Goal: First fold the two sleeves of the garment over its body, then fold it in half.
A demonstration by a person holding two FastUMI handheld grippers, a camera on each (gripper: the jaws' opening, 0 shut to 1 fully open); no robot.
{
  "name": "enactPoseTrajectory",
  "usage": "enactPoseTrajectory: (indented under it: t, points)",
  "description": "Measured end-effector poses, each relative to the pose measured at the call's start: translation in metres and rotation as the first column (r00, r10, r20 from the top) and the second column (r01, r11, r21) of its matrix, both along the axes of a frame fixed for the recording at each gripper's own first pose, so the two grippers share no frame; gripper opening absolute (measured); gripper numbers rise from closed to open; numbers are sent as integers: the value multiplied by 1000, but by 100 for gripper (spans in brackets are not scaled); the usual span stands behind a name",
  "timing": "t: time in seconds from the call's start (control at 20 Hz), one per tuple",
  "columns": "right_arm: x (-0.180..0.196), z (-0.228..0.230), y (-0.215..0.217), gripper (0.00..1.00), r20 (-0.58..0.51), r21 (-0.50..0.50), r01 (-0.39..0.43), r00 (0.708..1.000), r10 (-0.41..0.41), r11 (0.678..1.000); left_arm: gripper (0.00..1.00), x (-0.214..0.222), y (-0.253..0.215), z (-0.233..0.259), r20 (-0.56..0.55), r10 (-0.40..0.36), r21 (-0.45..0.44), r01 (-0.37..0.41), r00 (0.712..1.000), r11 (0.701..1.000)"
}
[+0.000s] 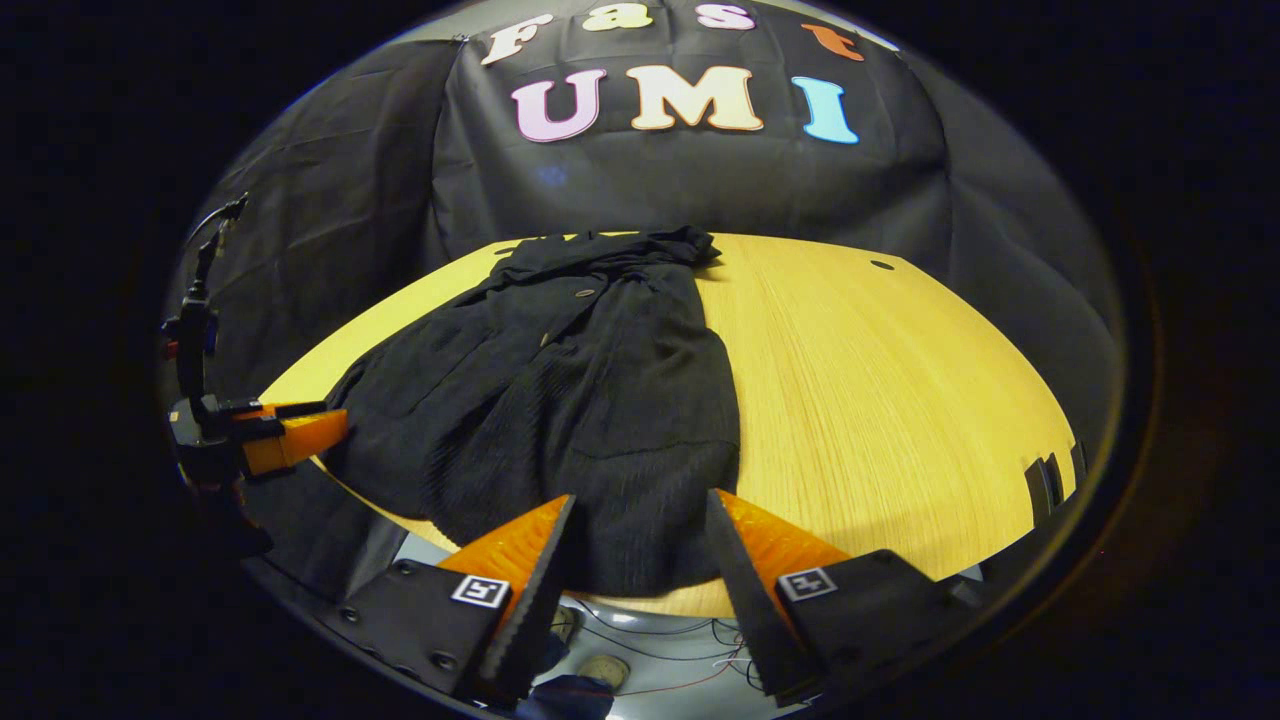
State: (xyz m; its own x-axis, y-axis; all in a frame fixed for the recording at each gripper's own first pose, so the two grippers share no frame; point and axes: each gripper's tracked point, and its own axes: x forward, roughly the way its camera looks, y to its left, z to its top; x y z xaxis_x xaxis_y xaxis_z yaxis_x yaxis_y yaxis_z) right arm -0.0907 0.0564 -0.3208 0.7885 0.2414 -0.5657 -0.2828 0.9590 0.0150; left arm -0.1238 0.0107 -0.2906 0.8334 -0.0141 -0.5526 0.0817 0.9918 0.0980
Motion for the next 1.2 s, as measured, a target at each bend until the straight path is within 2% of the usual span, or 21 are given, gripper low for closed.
enactPoseTrajectory:
  t: [0.1,0.15,0.2,0.25,0.3,0.35,0.4,0.6,0.65,0.8,0.95,1.2]
  points:
    - [-2,0,7,56,-8,13,-11,1000,11,1000,48,-4,-4,1,-13,-12,-24,12,1000,1000]
    - [-2,1,9,42,-13,15,-21,1000,21,1000,33,-4,-4,1,-14,-9,-26,8,1000,1000]
    - [-1,0,12,42,-19,21,-28,999,28,999,18,-2,-6,2,-15,-18,-19,17,1000,1000]
    - [-1,1,11,31,-24,25,-26,999,27,999,16,-2,-8,1,-19,-16,-9,15,1000,1000]
    - [0,2,12,29,-25,28,-25,999,26,999,7,-1,-8,1,-24,-14,2,14,1000,1000]
    - [1,2,13,18,-28,22,-28,999,29,999,7,0,-7,1,-30,-11,10,11,999,1000]
    - [-1,2,14,15,-30,10,-38,999,39,999,2,0,-7,1,-37,-10,12,10,999,1000]
    - [-2,4,12,9,-56,-8,-49,997,49,999,0,-1,-9,3,-62,-9,0,9,998,1000]
    - [-2,5,12,5,-68,-4,-47,997,46,999,0,-1,-9,4,-71,-12,1,12,997,1000]
    - [-2,15,12,5,-77,7,-36,996,36,999,0,2,-10,15,-83,-8,-28,6,997,1000]
    - [5,36,13,5,-52,23,-32,998,33,999,0,12,-15,40,-47,-15,-62,12,999,998]
    - [32,75,18,5,-4,54,-10,1000,11,998,0,54,-17,81,34,-45,-91,48,998,995]
